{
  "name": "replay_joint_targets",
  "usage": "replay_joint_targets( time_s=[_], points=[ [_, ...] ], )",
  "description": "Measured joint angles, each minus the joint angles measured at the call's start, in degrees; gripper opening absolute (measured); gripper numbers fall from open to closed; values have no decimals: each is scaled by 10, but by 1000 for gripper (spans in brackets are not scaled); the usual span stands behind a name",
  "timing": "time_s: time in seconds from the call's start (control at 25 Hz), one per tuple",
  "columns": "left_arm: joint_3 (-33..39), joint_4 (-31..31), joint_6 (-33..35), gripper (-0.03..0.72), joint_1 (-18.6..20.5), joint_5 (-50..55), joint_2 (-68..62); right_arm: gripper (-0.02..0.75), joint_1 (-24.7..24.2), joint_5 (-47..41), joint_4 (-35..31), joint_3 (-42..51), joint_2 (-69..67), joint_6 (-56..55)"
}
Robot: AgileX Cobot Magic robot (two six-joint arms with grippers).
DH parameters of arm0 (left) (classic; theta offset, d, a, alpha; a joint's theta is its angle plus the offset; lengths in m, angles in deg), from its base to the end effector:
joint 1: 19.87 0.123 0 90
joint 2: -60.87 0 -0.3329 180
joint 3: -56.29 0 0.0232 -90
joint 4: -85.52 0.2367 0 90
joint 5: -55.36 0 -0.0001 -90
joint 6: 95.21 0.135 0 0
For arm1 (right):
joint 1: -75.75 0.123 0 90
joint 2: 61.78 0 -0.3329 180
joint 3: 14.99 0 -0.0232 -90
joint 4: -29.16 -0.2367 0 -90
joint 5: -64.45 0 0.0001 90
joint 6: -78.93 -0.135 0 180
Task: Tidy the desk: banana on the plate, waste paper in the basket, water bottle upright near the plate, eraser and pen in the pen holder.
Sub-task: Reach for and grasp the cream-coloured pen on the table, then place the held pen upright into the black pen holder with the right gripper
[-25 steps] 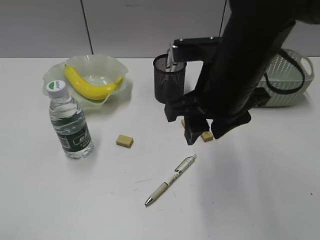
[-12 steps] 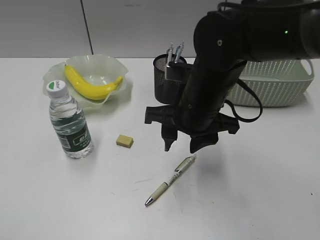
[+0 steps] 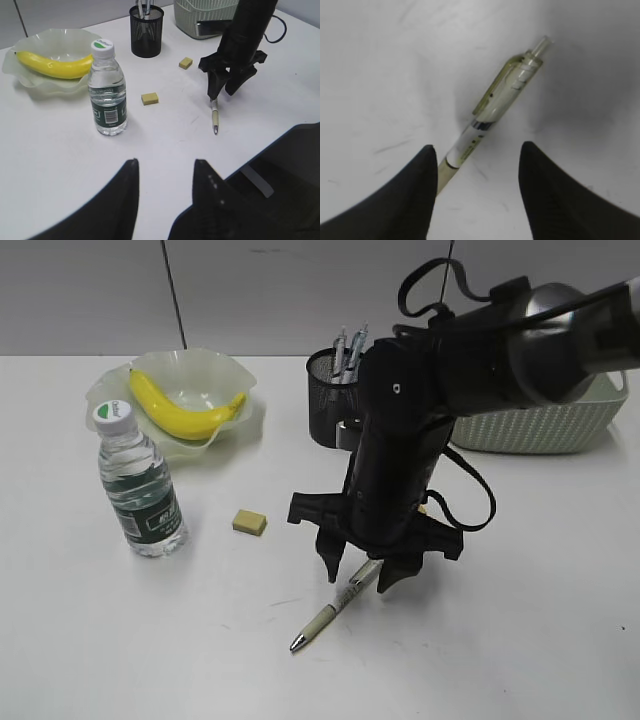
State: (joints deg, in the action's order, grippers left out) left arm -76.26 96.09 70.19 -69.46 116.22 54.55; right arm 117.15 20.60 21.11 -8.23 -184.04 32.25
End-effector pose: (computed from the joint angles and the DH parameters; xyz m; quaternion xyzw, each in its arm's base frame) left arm -0.0044 0.0385 0.2635 0.2465 0.8010 -0.2078 0.5044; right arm 0.2865 0.2700 0.1403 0.0933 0.9924 0.0803 0.0087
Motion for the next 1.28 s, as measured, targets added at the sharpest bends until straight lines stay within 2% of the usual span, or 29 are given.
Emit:
replay_joint_targets(
  time_s=[0.24,0.32,0.4,0.52,0.6,0.76,0.92,1.04,1.12,1.28],
  points=[
    [0,0,1,269,0,0,0,419,0,1,-24,-1,-42,-21],
    [0,0,1,269,0,0,0,396,0,-2,-29,-5,-49,-23],
    [0,0,1,269,0,0,0,322,0,-7,-32,-12,-54,-23],
    [0,0,1,269,0,0,0,103,0,-21,-34,-28,-60,-5],
    [0,0,1,269,0,0,0,106,0,-44,-24,-48,-62,15],
    [0,0,1,269,0,0,0,106,0,-101,48,-108,-62,46],
    [0,0,1,269,0,0,0,106,0,-109,95,-156,-32,79],
    [0,0,1,269,0,0,0,106,0,-68,132,-182,20,83],
    [0,0,1,268,0,0,0,106,0,-18,183,-192,52,71],
    [0,0,1,267,0,0,0,108,-4,80,335,-198,84,54]
  ],
)
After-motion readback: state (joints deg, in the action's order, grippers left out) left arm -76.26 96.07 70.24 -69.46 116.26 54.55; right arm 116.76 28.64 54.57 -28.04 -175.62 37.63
